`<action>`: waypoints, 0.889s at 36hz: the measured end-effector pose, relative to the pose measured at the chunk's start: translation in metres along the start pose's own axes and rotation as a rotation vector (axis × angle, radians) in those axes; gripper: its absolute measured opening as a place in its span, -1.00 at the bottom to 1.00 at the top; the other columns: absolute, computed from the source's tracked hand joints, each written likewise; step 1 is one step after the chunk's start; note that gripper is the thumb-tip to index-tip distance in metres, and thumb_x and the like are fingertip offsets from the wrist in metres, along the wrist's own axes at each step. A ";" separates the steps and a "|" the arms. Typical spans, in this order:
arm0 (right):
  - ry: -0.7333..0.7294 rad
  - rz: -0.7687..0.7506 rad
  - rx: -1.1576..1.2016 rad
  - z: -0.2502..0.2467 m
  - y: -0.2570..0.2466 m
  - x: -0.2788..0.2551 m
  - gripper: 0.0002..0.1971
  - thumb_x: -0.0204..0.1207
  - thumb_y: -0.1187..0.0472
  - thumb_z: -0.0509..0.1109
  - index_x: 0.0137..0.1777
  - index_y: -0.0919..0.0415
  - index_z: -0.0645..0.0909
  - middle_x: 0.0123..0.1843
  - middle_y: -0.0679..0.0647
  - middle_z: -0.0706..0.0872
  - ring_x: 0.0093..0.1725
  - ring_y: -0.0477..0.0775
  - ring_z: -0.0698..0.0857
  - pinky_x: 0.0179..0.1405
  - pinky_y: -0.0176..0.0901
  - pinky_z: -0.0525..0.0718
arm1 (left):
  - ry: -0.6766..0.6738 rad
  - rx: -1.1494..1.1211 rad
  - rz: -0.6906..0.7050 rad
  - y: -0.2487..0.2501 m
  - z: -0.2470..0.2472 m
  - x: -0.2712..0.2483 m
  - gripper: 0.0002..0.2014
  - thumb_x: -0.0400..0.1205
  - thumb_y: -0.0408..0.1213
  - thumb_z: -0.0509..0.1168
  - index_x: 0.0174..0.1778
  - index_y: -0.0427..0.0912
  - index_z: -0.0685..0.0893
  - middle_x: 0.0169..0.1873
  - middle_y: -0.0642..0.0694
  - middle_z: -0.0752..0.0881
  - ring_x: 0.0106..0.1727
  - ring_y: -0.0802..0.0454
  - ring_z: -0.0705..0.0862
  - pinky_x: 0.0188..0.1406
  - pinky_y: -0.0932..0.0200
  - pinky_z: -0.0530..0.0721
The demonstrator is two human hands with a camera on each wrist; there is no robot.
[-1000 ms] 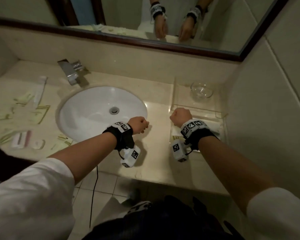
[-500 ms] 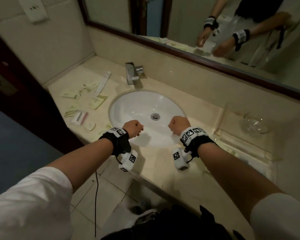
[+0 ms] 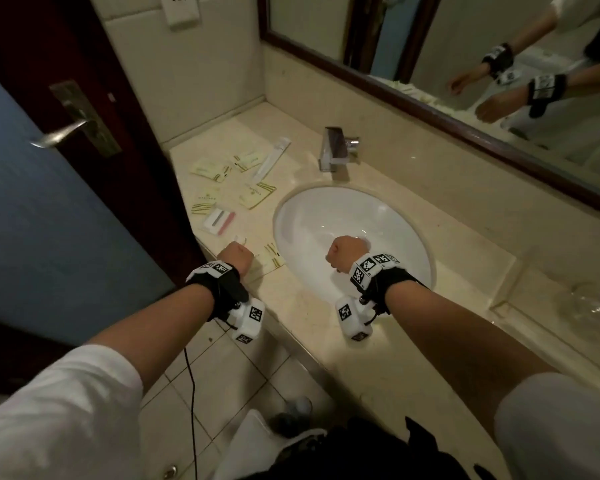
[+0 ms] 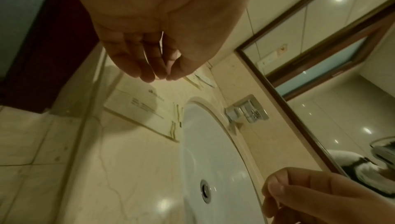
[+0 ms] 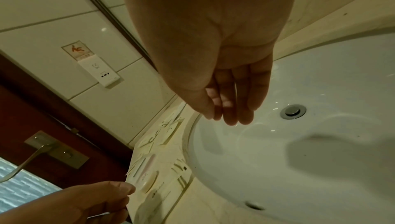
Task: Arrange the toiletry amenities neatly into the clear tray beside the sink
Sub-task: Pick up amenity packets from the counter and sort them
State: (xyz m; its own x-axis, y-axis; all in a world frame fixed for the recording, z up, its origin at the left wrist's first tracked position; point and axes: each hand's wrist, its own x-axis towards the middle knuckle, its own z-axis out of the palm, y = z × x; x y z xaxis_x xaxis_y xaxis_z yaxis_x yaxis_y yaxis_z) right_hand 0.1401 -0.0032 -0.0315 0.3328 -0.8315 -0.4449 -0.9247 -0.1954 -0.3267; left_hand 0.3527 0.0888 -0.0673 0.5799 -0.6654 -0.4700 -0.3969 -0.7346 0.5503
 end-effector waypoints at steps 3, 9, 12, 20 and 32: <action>-0.039 -0.014 0.012 0.004 -0.014 0.004 -0.78 0.56 0.22 0.27 -0.31 0.24 0.57 -0.08 0.21 0.81 -0.04 0.22 0.77 -0.07 -0.11 0.67 | 0.007 0.003 -0.057 -0.009 -0.005 0.007 -0.79 0.67 -0.29 0.15 -0.03 -0.37 0.59 0.08 -0.43 0.68 0.14 -0.35 0.65 0.05 -0.03 0.60; -0.095 -0.027 -0.006 0.027 -0.033 0.028 -0.81 0.47 0.20 0.31 -0.30 0.25 0.64 -0.14 0.21 0.82 -0.14 0.21 0.79 -0.08 -0.05 0.75 | -0.022 -0.003 -0.123 -0.028 -0.011 0.013 -0.67 0.60 -0.19 0.30 0.12 -0.39 0.67 0.09 -0.30 0.72 0.15 -0.29 0.67 0.16 -0.02 0.66; -0.113 -0.025 -0.001 0.038 -0.042 0.036 -0.80 0.49 0.21 0.31 -0.19 0.33 0.70 -0.11 0.21 0.81 -0.09 0.21 0.78 -0.06 -0.05 0.74 | -0.067 -0.102 -0.170 -0.044 -0.008 0.025 -0.58 0.55 -0.10 0.36 0.15 -0.39 0.63 0.12 -0.34 0.71 0.14 -0.30 0.69 0.16 -0.10 0.71; -0.102 -0.006 -0.015 0.066 -0.056 0.061 -0.81 0.48 0.08 0.34 -0.22 0.19 0.50 -0.18 0.14 0.66 -0.07 0.23 0.73 -0.24 -0.17 0.54 | -0.105 -0.265 -0.175 -0.066 -0.008 0.038 -0.62 0.40 0.03 0.49 -0.13 -0.15 0.55 -0.17 -0.17 0.69 -0.03 -0.15 0.73 0.13 -0.14 0.73; -0.133 0.051 0.009 0.084 -0.063 0.079 -0.83 0.41 0.10 0.30 -0.23 0.20 0.43 -0.24 0.12 0.63 -0.29 0.14 0.62 -0.30 -0.15 0.57 | -0.169 -0.279 -0.170 -0.062 -0.013 0.034 -0.64 0.41 0.02 0.52 -0.35 -0.16 0.54 -0.30 -0.15 0.69 -0.13 -0.16 0.77 0.08 -0.14 0.76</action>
State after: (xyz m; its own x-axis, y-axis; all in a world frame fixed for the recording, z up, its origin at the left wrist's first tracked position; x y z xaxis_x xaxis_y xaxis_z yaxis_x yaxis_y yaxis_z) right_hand 0.2400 -0.0131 -0.1168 0.3080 -0.7636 -0.5675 -0.9394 -0.1497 -0.3084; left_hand 0.4062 0.1134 -0.1087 0.4861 -0.5667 -0.6653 -0.0821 -0.7875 0.6108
